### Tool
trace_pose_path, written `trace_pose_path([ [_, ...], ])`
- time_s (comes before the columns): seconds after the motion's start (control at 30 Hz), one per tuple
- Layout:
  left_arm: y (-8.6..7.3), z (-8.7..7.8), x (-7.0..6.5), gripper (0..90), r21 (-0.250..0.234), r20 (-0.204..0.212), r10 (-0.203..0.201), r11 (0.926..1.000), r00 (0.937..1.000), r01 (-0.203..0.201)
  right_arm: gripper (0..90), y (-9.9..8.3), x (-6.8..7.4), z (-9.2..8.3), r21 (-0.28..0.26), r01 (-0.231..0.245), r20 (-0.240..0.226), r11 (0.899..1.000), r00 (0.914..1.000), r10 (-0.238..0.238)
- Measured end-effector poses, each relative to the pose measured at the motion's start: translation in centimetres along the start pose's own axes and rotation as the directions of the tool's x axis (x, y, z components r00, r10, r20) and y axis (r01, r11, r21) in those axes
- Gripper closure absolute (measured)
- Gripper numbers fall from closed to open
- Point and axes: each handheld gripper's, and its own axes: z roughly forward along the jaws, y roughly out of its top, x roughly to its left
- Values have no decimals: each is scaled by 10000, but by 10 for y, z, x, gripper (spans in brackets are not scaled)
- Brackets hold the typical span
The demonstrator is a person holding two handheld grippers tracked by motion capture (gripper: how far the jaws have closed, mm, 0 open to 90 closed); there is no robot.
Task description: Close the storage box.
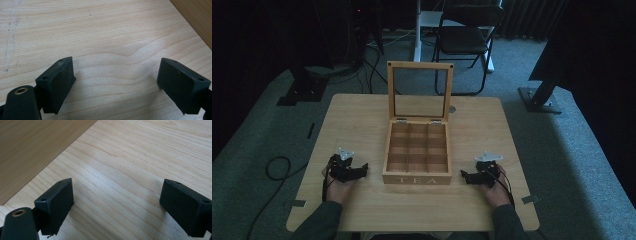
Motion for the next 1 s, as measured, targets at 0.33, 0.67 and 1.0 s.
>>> trace_pose_path([
  [0.33, 1, 0, 0, 148, 35, -11, 20, 10000, 10000, -20, 127, -2, 0, -2, -18, 25, -59, 10000, 10000, -25],
  [0.67, 2, -4, 3, 252, 222, 46, 31, 9997, 10000, -32, 127, -6, -5, -6, -53, 493, -531, 9988, 9974, -495],
  [1.0, 21, -2, -4, 267, 130, 553, 222, 9997, 9982, -229, 126, -8, -2, -8, -31, 480, -534, 9988, 9974, -481],
])
